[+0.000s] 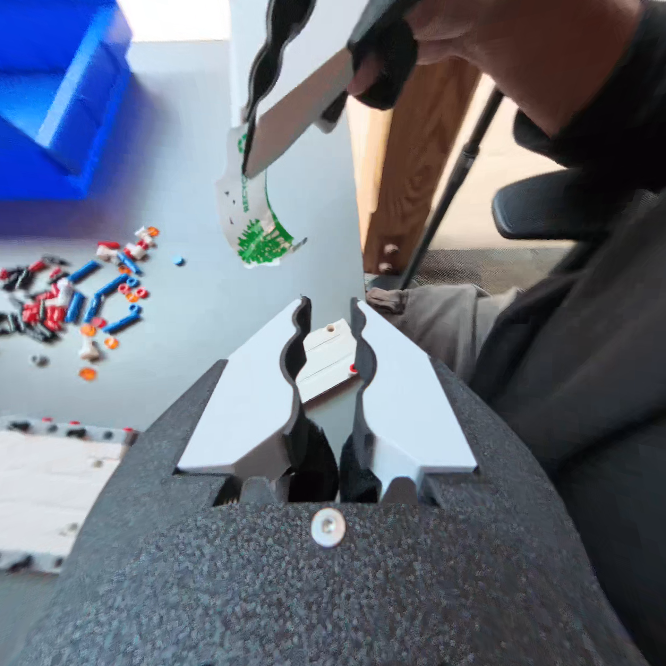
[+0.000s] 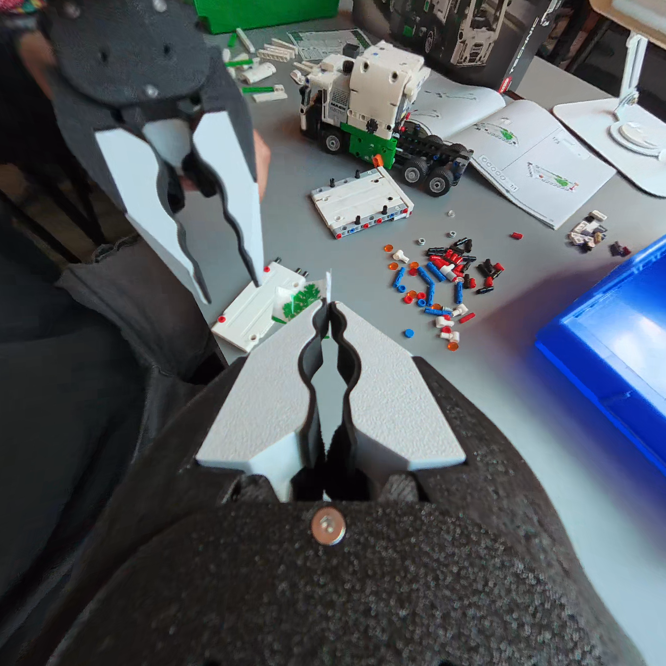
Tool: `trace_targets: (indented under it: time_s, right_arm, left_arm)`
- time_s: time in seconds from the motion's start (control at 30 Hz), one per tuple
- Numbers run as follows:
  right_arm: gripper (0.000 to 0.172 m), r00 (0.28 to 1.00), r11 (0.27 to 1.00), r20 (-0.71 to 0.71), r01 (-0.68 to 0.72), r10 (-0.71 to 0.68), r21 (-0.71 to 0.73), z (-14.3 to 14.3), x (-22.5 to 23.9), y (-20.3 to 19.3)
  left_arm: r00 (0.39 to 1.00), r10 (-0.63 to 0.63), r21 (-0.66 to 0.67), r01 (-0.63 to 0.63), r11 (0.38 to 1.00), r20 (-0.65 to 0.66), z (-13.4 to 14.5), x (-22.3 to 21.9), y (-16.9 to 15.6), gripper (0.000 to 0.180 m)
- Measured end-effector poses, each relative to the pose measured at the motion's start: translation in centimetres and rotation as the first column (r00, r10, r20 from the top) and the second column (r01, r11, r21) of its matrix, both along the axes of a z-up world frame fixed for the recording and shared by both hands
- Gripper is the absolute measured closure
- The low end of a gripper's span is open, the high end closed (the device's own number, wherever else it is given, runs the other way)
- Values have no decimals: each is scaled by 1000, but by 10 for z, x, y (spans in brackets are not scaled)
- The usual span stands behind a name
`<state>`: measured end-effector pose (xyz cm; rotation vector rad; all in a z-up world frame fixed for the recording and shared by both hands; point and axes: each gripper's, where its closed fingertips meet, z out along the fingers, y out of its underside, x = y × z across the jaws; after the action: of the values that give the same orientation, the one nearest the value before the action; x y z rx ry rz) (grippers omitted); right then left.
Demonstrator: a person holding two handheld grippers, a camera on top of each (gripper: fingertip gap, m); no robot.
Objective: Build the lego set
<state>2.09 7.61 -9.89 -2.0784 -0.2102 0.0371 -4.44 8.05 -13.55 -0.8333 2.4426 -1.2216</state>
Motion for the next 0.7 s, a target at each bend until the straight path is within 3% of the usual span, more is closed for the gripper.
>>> trace_targets:
  time_s: [0.03, 0.1, 0.2, 0.33, 0.53, 0.7]
  right_arm:
    - [172, 1000, 1000, -13, -3, 3, 7, -3, 1, -1]
    - [172, 1000, 1000, -27, 4, -3, 13, -9, 4, -3]
    - [172, 995, 999, -101, -8, 13, 47, -12, 1, -2]
    - [172, 988, 997, -150, -19, 30, 70, -13, -3, 3]
    - [172, 977, 995, -199, -60, 75, 81, -10, -20, 21]
    - [172, 960, 997, -281, 3, 20, 83, -4, -40, 64]
  left_arm:
    - [994, 108, -1, -108, 994, 13, -9, 4, -4, 161]
    - [965, 262, 39, -263, 964, 26, -30, 8, -10, 157]
    - [925, 379, 67, -381, 922, 33, -50, 7, -18, 152]
    - [868, 495, 73, -496, 865, 33, -53, 5, -2, 155]
    - [836, 548, 139, -545, 827, 18, -52, -31, 57, 152]
    - [784, 619, 186, -615, 766, 46, -46, -63, 116, 143]
